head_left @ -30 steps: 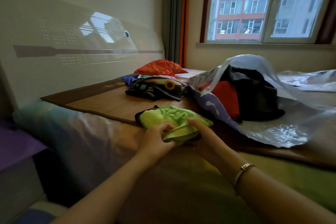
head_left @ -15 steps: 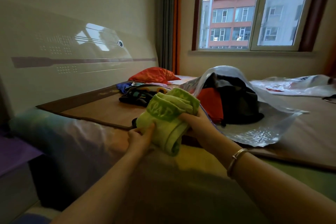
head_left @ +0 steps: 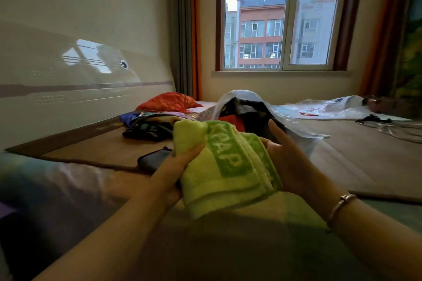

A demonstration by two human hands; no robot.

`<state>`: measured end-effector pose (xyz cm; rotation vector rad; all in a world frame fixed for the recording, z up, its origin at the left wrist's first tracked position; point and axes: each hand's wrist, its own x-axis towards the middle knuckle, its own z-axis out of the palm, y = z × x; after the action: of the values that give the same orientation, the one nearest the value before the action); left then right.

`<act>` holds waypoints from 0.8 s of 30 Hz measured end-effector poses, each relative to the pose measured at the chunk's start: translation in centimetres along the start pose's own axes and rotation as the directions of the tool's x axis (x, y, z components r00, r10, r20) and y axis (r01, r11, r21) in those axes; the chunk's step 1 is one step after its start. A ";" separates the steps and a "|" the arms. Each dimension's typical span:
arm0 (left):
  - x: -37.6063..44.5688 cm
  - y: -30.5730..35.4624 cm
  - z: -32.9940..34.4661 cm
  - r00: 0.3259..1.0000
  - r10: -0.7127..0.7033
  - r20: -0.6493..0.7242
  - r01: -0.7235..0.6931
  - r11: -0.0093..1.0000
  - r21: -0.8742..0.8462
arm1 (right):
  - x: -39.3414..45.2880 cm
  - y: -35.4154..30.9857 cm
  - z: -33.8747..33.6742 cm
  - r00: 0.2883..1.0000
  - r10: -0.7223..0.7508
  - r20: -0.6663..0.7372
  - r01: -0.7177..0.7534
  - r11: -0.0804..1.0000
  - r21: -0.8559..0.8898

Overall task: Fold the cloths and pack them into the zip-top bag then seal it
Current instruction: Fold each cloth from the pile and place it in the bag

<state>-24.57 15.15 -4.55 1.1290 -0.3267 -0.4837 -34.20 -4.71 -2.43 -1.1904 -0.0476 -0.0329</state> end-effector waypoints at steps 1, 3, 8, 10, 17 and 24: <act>0.4 -0.6 0.7 1.000 0.010 0.023 -0.011 0.999 0.050 | -0.3 -0.1 -0.3 0.999 0.018 -0.046 -0.021 0.998 -0.064; 1.4 -1.9 2.5 0.998 0.054 0.036 -0.059 0.986 0.154 | -0.2 0.0 -1.1 0.991 0.044 -0.126 -0.074 0.966 -0.248; 5.4 -3.2 5.1 0.987 0.158 -0.033 -0.142 0.947 0.287 | 1.3 -0.8 -4.2 0.924 -0.172 -0.340 0.026 0.918 -0.395; 7.6 -3.0 4.9 0.950 0.277 -0.142 -0.201 0.895 0.398 | 2.5 -1.5 -5.4 0.869 -0.264 -0.418 0.126 0.936 -0.330; 14.0 -1.3 3.0 0.831 0.528 -0.177 -0.053 0.391 0.919 | 10.4 -1.3 -7.7 0.537 -0.823 -0.188 0.280 0.384 -0.880; 17.6 0.5 2.1 0.782 0.624 -0.003 -0.143 0.185 0.972 | 19.9 0.7 -8.6 0.524 -0.849 -0.066 0.339 0.280 -0.898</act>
<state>-10.48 4.46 -3.10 2.2172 -0.5515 0.6081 -14.15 -12.42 -5.14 -2.0002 0.0048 -1.3078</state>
